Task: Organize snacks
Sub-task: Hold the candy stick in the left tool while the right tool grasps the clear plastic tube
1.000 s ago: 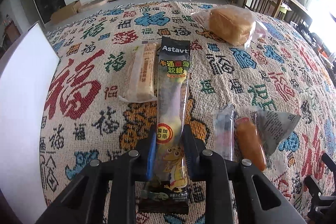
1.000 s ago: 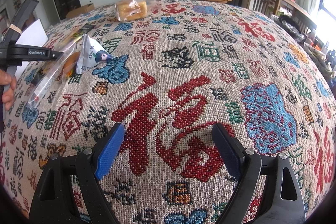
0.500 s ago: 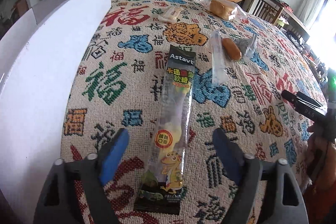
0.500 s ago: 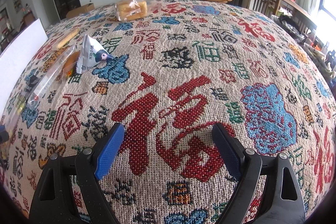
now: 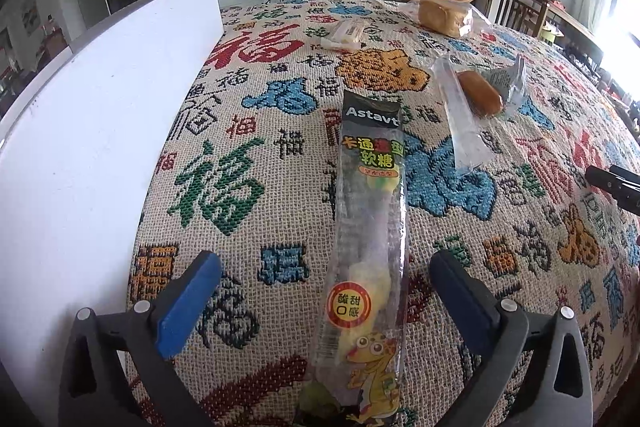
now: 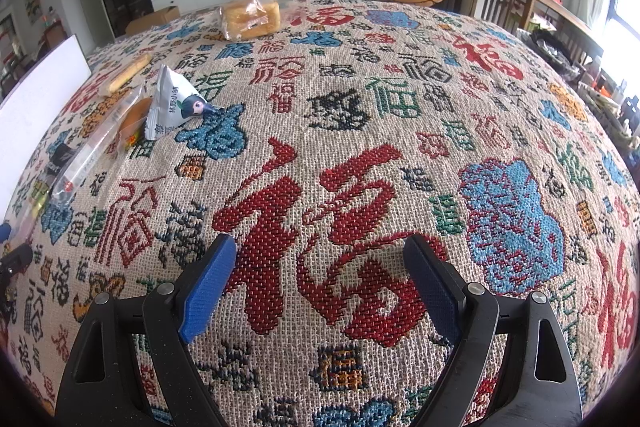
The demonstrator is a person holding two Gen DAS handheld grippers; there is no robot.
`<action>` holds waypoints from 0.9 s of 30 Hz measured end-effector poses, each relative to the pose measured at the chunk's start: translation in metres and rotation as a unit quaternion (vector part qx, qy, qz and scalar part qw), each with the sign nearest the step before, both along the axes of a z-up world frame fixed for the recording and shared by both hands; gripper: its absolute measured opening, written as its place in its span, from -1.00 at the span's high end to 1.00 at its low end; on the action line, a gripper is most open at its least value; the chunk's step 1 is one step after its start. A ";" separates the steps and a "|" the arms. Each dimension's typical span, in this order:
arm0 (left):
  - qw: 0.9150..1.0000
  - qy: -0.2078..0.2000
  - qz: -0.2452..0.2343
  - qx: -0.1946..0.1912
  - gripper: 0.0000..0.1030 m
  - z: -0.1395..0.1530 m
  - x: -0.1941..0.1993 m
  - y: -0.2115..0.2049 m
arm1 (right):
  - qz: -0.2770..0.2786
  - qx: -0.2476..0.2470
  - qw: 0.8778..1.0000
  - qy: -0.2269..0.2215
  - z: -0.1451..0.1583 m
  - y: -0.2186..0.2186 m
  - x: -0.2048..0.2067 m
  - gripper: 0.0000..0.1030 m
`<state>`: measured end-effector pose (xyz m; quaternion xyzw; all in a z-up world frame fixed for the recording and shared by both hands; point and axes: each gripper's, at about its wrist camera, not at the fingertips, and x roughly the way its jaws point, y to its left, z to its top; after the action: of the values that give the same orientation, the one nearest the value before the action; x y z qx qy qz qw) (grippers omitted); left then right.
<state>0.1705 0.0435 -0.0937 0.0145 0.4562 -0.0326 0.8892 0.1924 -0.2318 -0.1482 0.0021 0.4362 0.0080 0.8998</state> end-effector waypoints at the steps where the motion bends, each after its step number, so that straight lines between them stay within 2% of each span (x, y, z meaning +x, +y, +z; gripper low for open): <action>1: 1.000 0.000 0.000 -0.002 -1.00 0.000 0.000 0.001 | 0.000 -0.001 1.000 0.000 0.000 0.001 0.000 -0.72; 6: 1.000 0.000 0.001 -0.003 -1.00 -0.001 0.002 0.001 | -0.005 -0.004 1.000 0.003 0.000 0.006 0.000 -0.73; 7: 1.000 0.000 0.001 -0.003 -1.00 -0.001 0.002 0.001 | -0.016 -0.001 1.000 0.018 0.002 0.009 0.001 -0.75; 8: 1.000 0.000 0.001 -0.003 -1.00 -0.001 0.003 0.001 | -0.019 0.012 0.998 0.056 0.006 0.016 0.007 -0.75; 10: 1.000 0.000 0.001 -0.003 -1.00 -0.002 0.004 0.001 | 0.034 0.102 0.990 0.086 0.022 0.043 0.014 -0.69; 11: 1.000 0.000 0.001 -0.003 -1.00 -0.002 0.004 0.001 | 0.066 0.142 0.984 0.084 0.032 0.061 0.016 -0.69; 12: 1.000 0.000 0.001 -0.003 -1.00 -0.001 0.004 0.001 | 0.092 0.160 0.980 0.080 0.041 0.081 0.020 -0.69; 15: 1.000 0.000 0.001 -0.003 -1.00 -0.001 0.003 0.002 | 0.125 0.166 0.974 0.090 0.048 0.133 0.049 -0.69; 18: 1.000 0.000 0.001 -0.003 -1.00 -0.001 0.003 0.001 | 0.109 0.160 0.969 0.151 0.020 0.165 0.087 -0.67; 19: 1.000 0.000 0.001 -0.003 -1.00 -0.001 0.004 0.002 | 0.105 0.151 0.971 0.154 0.015 0.173 0.094 -0.64; 20: 1.000 0.000 0.001 -0.004 -1.00 -0.002 0.004 0.001 | 0.103 0.128 0.978 0.129 0.018 0.179 0.097 -0.40; 21: 1.000 0.000 0.001 -0.004 -1.00 -0.002 0.004 0.001 | 0.109 0.109 0.980 0.127 0.017 0.187 0.099 -0.14; 22: 1.000 0.000 0.001 -0.004 -1.00 -0.002 0.004 0.001 | 0.111 0.100 0.980 0.130 0.016 0.191 0.101 0.37; 23: 1.000 0.000 0.001 -0.004 -1.00 -0.002 0.004 0.001 | 0.104 0.099 0.981 0.131 0.015 0.190 0.101 0.52; 25: 1.000 0.000 0.001 -0.004 -1.00 -0.003 0.005 0.001 | 0.104 0.115 0.978 0.142 0.013 0.181 0.099 0.64; 27: 1.000 0.000 0.001 -0.004 -1.00 -0.003 0.005 0.001 | 0.123 0.104 0.976 0.146 0.014 0.173 0.090 0.64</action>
<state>0.1751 0.0443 -0.0964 0.0106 0.4560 -0.0336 0.8893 0.2828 -0.0588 -0.1343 0.0436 0.5568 0.1637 0.8132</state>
